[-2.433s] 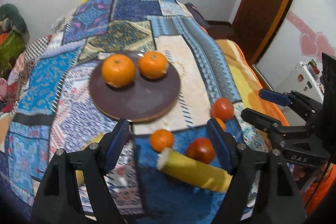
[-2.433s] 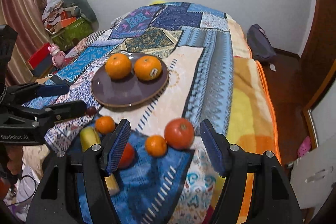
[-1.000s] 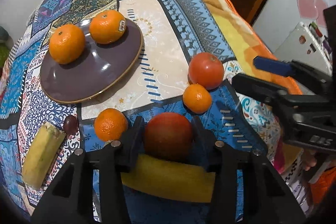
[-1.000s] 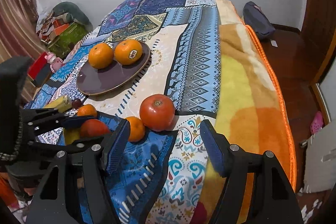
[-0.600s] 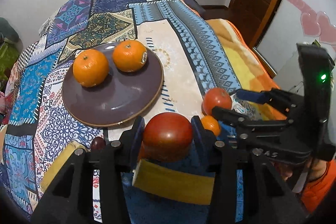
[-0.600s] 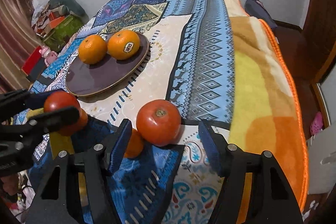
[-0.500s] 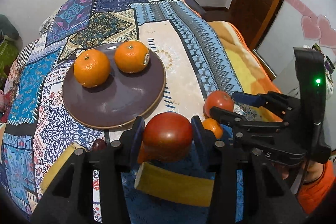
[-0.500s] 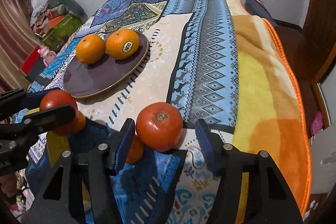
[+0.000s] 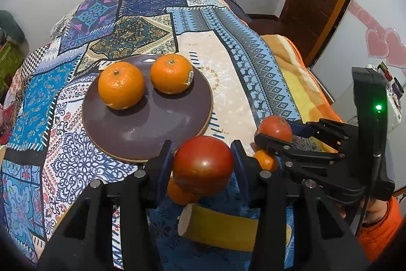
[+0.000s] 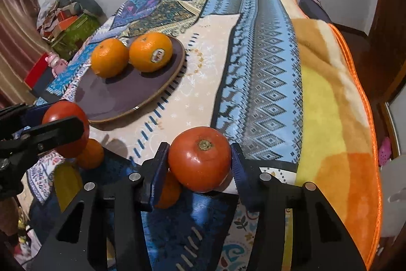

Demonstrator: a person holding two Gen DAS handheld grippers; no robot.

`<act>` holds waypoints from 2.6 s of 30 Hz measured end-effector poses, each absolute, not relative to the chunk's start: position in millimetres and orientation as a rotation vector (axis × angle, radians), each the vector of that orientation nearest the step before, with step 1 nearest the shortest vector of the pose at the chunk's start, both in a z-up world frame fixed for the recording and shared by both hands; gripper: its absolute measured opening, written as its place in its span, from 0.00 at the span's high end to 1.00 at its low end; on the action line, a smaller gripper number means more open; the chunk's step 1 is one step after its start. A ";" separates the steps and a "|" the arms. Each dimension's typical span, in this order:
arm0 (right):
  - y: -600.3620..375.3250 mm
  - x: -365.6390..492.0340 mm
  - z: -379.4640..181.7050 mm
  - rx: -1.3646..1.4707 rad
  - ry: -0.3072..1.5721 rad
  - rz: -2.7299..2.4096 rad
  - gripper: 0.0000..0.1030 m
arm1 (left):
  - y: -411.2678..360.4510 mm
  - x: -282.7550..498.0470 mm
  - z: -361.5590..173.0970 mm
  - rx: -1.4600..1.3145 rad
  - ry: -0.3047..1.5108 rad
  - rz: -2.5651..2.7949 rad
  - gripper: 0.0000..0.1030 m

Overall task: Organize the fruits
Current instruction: 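Set both tomatoes on the plate beside the oranges and open both tools, then grasp a yellow cucumber with the left tool while the right tool grasps another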

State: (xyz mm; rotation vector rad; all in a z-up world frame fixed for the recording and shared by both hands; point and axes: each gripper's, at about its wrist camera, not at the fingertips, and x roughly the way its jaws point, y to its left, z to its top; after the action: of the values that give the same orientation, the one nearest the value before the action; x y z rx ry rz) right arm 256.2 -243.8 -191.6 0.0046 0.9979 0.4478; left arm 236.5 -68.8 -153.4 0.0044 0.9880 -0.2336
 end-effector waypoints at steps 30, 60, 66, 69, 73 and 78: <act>-157.3 288.8 -162.6 -0.081 0.903 0.542 0.57 | 5.6 269.9 -149.0 -0.021 0.957 -0.130 0.56; -136.5 311.1 -191.2 -0.114 0.987 0.558 0.56 | 17.9 304.0 -182.1 -0.044 1.038 -0.139 0.55; -139.5 305.3 -180.0 -0.099 0.963 0.559 0.55 | 15.9 294.5 -168.3 -0.025 1.007 -0.134 0.54; -143.1 302.6 -172.0 -0.092 0.945 0.554 0.52 | 20.4 288.0 -161.0 -0.045 0.999 -0.132 0.54; -151.2 296.7 -161.1 -0.076 0.921 0.546 0.50 | 27.2 275.0 -151.1 -0.062 0.980 -0.122 0.54; -164.2 284.9 -147.3 -0.061 0.890 0.532 0.50 | 36.0 256.1 -143.0 -0.058 0.968 -0.099 0.54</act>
State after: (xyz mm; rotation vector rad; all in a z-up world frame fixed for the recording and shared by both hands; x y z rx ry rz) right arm 284.9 -164.2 -147.3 -0.0613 0.8902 0.5323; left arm 256.1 36.0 -143.0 -0.0580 0.9676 -0.0987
